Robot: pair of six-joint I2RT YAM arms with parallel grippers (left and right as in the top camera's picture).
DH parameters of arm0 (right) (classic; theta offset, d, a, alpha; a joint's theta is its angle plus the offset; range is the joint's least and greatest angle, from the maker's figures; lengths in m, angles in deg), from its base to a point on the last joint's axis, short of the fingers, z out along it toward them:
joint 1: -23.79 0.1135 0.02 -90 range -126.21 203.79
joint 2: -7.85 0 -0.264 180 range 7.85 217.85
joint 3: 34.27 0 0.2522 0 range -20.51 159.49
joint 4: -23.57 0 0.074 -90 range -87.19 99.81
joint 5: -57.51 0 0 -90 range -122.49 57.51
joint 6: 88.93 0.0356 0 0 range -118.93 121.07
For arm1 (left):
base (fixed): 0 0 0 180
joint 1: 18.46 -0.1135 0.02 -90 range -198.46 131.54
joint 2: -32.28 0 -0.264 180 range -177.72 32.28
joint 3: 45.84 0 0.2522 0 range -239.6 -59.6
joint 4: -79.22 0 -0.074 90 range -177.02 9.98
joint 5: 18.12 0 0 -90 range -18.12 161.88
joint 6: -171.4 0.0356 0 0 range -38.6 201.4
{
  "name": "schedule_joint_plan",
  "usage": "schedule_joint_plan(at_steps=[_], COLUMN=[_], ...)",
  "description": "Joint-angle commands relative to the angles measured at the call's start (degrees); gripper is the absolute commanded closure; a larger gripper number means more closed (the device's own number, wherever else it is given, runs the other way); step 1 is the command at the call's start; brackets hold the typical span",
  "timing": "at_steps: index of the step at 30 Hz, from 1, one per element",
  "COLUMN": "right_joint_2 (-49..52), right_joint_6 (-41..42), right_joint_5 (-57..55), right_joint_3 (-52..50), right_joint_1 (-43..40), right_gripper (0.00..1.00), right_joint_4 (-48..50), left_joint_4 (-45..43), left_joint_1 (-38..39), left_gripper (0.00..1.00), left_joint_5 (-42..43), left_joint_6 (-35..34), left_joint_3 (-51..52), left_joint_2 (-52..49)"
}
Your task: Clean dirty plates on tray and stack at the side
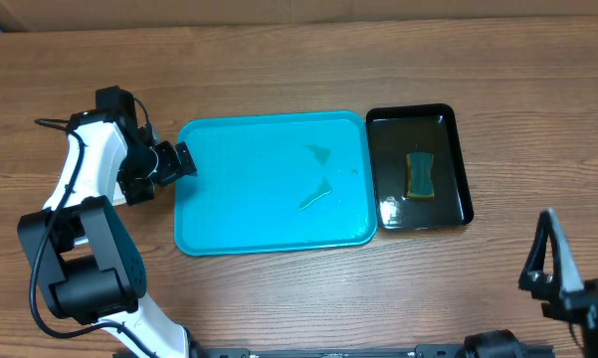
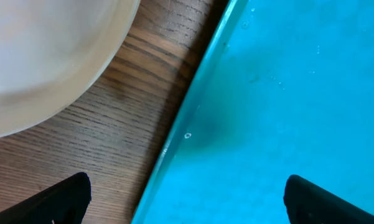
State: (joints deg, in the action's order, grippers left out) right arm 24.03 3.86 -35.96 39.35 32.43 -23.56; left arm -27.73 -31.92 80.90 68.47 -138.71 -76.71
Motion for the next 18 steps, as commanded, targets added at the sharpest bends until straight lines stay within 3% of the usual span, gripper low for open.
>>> schedule_joint_plan(at_steps=[1,12,18], right_joint_2=[-5.0,-14.3,-16.0], right_joint_6=[-0.9,-0.9,0.4], right_joint_5=[-0.7,4.5,4.9], right_joint_3=[-8.4,-35.6,-45.5], right_joint_1=[-1.7,-2.7,-2.8], right_gripper=[0.00,0.00,0.00], right_joint_4=[4.4,37.2,42.4], left_joint_4=[0.0,0.0,0.0], left_joint_1=[0.5,0.5,0.5], left_gripper=[0.00,0.00,0.00], left_joint_5=[0.6,0.6,0.6], left_joint_6=[0.5,0.5,0.5], left_joint_3=[0.4,0.4,0.4], left_joint_2=[1.5,1.5,1.5])
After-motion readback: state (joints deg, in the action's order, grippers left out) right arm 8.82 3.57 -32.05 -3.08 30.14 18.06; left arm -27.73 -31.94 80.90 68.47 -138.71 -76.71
